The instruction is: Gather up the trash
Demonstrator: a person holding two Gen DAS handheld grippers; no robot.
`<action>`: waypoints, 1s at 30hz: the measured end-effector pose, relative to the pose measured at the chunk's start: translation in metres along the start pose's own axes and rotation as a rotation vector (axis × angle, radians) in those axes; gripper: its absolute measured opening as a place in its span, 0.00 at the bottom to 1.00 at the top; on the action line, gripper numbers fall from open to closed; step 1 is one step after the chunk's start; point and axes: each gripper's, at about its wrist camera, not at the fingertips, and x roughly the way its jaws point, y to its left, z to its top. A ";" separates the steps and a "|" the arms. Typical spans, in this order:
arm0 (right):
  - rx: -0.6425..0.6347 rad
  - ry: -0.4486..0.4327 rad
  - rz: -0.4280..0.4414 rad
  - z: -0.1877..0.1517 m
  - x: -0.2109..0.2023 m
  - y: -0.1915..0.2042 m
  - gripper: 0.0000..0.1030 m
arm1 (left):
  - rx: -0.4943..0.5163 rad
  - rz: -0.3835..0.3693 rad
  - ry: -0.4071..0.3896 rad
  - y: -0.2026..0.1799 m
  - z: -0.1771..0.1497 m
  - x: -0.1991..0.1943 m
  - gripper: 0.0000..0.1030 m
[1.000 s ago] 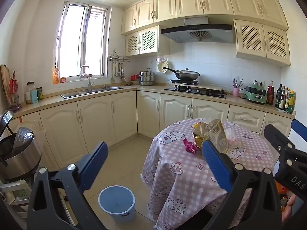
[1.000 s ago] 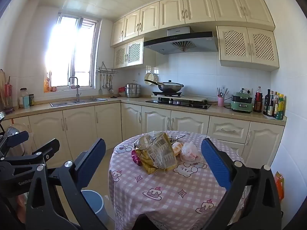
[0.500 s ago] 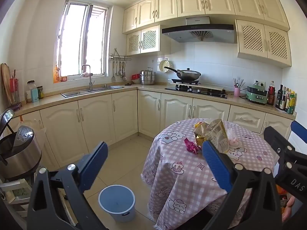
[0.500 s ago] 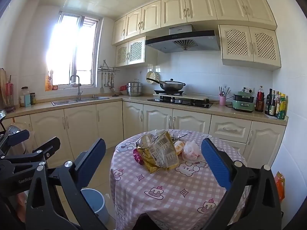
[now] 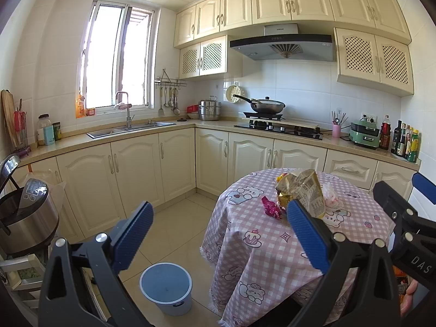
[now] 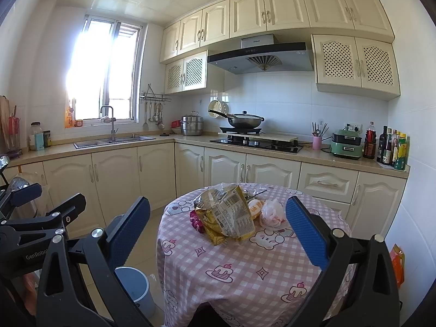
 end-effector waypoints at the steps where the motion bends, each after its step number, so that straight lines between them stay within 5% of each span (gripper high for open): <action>1: 0.000 0.000 0.000 0.000 0.000 0.000 0.93 | 0.000 0.000 0.000 0.000 0.000 0.000 0.94; 30: -0.003 0.010 -0.001 -0.001 -0.003 0.000 0.93 | 0.002 -0.004 0.007 -0.002 -0.005 -0.001 0.94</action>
